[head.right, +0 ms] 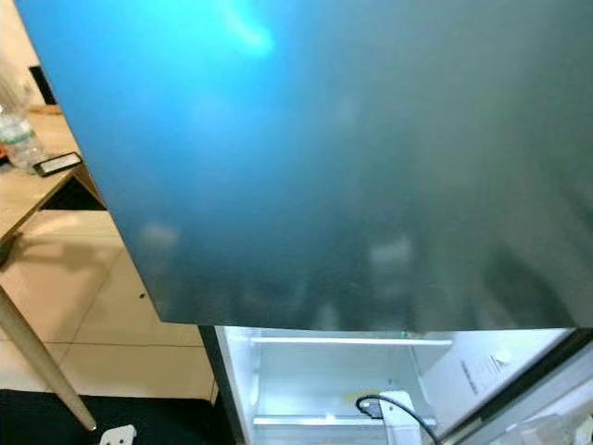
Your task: Restocking fridge
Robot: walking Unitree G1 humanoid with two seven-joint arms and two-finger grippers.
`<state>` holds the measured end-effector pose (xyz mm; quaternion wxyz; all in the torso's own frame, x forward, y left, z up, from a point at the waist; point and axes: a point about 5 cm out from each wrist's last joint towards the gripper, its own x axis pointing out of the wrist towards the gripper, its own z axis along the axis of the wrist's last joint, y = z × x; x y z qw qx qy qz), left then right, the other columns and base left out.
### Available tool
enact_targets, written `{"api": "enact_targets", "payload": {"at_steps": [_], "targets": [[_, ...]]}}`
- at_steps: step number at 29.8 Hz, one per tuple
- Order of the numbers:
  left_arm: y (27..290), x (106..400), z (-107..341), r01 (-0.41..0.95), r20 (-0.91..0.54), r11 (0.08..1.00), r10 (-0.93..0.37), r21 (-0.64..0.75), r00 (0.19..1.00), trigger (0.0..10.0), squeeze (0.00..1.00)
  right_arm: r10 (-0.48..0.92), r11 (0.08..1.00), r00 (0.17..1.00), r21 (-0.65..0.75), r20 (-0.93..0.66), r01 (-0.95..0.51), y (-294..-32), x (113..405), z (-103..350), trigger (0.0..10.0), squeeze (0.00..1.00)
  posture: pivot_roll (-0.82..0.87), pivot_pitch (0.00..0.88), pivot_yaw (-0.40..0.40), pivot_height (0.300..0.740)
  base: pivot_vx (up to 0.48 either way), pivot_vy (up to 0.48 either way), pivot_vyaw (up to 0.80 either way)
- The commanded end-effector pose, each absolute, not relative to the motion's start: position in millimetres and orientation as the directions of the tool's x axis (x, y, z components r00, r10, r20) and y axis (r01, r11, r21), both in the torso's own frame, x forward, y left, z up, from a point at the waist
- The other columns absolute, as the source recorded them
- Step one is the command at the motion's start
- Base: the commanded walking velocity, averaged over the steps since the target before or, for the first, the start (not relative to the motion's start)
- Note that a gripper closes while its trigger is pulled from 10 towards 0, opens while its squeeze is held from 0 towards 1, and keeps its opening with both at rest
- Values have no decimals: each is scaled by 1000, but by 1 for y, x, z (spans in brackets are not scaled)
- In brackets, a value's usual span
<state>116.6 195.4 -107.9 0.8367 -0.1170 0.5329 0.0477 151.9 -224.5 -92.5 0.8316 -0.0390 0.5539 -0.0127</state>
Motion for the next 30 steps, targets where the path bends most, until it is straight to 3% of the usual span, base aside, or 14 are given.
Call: {"api": "enact_targets", "payload": {"at_steps": [1, 25, 30], "targets": [[200, 107, -110, -233, -914, 963, -30, -135, 404, 10000, 0, -69, 997, 415, -80, -907, -8, -226, 162, -88, 10000, 0, 14, 0, 13, 740, 0, 0, 0], [217, 100, -109, -287, -921, 954, 37, -82, 387, 10000, 0, -63, 998, 395, -60, -916, 21, -228, 151, -92, 10000, 0, -13, 0, 18, 740, 0, 0, 0], [217, 102, -109, -289, -920, 954, 40, -81, 390, 10000, 0, -60, 998, 403, -57, -913, 19, -227, 155, -91, 10000, 0, -17, 0, 23, 740, -255, 0, 0]]}}
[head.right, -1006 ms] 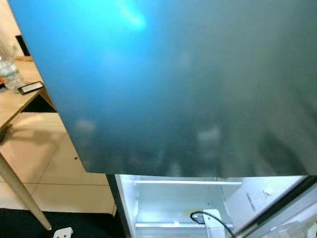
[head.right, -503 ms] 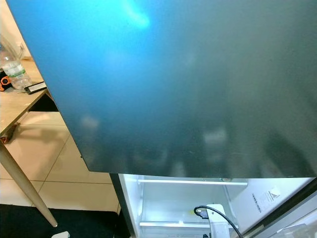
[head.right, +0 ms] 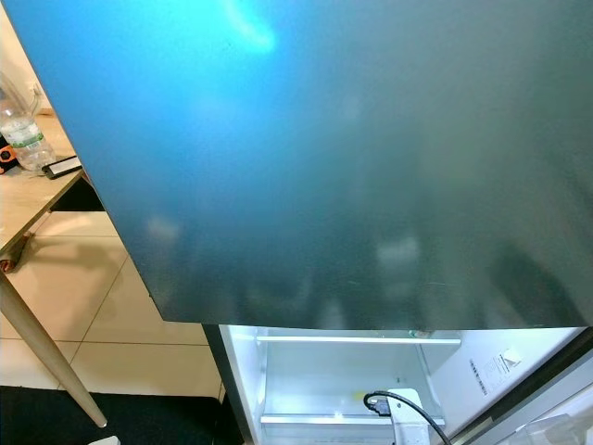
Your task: Restocking fridge
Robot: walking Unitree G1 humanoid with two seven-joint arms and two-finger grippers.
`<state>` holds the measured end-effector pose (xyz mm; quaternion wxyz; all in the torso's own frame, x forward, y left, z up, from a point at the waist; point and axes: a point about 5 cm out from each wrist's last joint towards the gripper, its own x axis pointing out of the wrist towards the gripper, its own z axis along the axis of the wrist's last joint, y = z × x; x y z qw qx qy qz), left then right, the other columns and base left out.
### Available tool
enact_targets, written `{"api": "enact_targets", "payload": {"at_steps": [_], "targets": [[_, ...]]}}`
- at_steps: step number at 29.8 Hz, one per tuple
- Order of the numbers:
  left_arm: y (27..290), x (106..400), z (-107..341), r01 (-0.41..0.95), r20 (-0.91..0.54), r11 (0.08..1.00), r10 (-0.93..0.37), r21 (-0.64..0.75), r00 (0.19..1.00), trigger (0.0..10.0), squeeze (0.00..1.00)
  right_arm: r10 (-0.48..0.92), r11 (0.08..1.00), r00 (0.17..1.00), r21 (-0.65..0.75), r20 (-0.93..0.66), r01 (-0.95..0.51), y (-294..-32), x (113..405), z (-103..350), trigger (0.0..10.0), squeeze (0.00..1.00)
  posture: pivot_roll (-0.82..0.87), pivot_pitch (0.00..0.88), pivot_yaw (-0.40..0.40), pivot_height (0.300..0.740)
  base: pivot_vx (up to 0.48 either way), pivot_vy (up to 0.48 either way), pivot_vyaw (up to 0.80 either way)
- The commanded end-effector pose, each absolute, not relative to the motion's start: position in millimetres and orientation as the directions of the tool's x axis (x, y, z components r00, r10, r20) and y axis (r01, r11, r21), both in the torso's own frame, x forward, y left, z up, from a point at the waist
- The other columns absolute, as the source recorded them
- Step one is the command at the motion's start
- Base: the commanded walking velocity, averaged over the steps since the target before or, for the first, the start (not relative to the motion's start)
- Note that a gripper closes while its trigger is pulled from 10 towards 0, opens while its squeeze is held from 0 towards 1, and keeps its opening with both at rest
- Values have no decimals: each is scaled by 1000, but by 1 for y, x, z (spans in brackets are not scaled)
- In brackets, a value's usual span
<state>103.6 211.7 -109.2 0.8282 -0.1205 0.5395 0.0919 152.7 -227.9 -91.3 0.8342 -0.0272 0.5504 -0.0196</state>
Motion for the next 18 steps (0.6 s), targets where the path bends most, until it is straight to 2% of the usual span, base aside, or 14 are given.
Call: {"api": "enact_targets", "payload": {"at_steps": [1, 6, 12, 18], "targets": [[217, 103, -109, -289, -919, 954, 41, -80, 391, 10000, 0, -57, 998, 406, -53, -912, 21, -226, 156, -91, 10000, 0, -16, 0, 24, 740, -259, 0, 0], [217, 105, -108, -290, -917, 953, 43, -81, 397, 10000, 0, -47, 999, 409, -43, -911, 18, -225, 157, -90, 10000, 0, -20, 0, 27, 740, -269, 0, 0], [217, 104, -108, -293, -917, 953, 43, -82, 398, 10000, 0, -40, 999, 401, -38, -915, 14, -224, 155, -91, 10000, 0, -20, 0, 28, 740, -274, 0, -644], [216, 101, -109, -287, -920, 954, 39, -81, 390, 10000, 0, -38, 999, 403, -37, -914, 10, -224, 154, -91, 10000, 0, -21, 0, 28, 740, -289, 0, 0]]}}
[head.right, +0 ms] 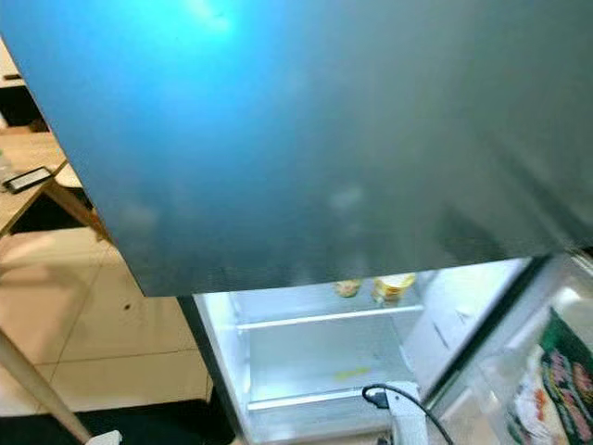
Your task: Restocking fridge
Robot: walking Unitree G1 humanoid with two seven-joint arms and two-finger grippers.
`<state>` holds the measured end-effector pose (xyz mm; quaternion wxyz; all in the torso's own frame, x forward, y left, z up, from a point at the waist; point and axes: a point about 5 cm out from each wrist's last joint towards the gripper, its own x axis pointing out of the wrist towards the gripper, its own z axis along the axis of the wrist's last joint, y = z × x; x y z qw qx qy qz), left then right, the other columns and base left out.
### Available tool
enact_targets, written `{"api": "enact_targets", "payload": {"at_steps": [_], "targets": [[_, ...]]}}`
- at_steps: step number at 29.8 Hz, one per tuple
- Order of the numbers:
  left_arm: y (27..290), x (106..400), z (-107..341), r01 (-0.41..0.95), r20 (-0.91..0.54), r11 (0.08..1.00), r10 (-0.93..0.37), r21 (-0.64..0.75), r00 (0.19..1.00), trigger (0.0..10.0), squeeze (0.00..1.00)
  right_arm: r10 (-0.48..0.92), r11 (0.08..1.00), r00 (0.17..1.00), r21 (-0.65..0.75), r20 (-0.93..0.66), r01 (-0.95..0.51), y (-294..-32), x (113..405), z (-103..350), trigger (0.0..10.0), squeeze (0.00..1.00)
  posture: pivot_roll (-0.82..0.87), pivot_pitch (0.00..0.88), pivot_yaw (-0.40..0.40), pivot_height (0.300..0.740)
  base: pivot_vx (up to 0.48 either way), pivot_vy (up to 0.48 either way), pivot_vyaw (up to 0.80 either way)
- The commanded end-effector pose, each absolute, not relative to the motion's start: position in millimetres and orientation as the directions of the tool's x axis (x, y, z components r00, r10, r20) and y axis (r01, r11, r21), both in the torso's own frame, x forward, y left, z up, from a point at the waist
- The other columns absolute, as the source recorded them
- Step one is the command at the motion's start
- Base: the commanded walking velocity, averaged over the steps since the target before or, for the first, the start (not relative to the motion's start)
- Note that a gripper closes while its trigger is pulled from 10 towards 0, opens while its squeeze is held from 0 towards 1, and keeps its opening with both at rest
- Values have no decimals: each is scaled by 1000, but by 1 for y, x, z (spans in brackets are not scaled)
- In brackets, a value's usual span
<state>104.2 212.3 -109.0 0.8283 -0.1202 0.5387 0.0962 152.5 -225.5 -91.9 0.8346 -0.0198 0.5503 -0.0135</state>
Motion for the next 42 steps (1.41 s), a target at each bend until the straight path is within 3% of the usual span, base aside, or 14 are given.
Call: {"api": "enact_targets", "payload": {"at_steps": [1, 42], "targets": [[216, 100, -109, -286, -921, 955, 38, -81, 389, 10000, 0, -37, 999, 403, -36, -915, 10, -223, 154, -92, 10000, 0, -21, 0, 28, 740, -289, 0, 0], [218, 97, -110, -275, -924, 958, 34, -79, 382, 10000, 0, -18, 1000, 398, -24, -917, -9, -220, 155, -92, 10000, 0, -15, 0, 35, 740, -351, 0, 0]]}}
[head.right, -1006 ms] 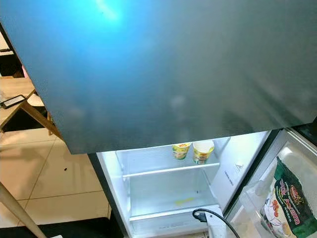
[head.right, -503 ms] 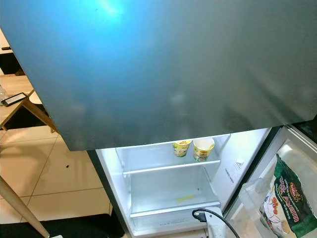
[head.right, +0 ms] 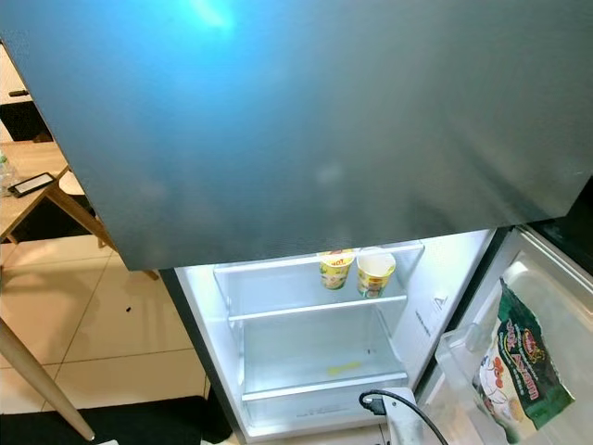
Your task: Restocking fridge
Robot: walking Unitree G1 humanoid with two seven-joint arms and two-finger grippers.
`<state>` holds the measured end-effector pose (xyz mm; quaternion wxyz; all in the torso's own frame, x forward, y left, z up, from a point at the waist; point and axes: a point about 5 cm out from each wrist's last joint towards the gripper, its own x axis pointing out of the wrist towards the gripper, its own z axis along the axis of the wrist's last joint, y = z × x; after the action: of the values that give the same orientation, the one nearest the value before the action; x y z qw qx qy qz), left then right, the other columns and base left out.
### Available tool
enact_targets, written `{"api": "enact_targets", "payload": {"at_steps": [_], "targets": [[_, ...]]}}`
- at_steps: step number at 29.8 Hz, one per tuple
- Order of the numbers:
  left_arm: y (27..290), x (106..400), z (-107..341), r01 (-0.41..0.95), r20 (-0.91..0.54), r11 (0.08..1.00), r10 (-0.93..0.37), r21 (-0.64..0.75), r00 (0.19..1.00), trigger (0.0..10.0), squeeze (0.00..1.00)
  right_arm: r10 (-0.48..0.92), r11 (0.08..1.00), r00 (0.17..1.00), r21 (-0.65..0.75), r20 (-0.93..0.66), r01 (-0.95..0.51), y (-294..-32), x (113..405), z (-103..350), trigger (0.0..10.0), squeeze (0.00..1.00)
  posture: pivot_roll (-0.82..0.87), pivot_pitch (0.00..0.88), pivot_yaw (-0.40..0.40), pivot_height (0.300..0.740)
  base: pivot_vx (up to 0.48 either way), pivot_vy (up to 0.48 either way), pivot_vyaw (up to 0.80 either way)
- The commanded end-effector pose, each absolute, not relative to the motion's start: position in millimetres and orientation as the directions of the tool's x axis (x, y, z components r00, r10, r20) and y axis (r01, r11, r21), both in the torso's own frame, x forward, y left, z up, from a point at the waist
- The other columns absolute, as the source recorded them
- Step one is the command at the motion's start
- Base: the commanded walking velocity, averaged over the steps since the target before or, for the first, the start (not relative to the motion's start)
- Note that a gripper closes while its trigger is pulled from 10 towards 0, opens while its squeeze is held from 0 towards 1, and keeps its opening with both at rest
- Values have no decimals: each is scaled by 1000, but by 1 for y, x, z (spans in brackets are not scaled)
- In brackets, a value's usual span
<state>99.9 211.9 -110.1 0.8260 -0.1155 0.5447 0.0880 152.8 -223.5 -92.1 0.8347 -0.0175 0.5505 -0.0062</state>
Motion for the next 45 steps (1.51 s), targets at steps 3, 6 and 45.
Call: {"api": "enact_targets", "payload": {"at_steps": [3, 6, 45], "targets": [[216, 96, -110, -273, -924, 959, 31, -81, 380, 10000, 0, -18, 1000, 398, -24, -917, -10, -220, 156, -92, 10000, 0, -18, 0, 35, 740, -385, 0, 0], [216, 96, -110, -274, -925, 958, 30, -81, 379, 10000, 0, -17, 1000, 399, -23, -917, -10, -220, 156, -92, 10000, 0, -19, 0, 36, 740, -390, 0, 0], [216, 94, -111, -274, -927, 958, 29, -80, 373, 10000, 0, 12, 999, 398, -1, -917, -33, -218, 157, -91, 10000, 0, -24, 0, 37, 740, -393, 0, -92]]}}
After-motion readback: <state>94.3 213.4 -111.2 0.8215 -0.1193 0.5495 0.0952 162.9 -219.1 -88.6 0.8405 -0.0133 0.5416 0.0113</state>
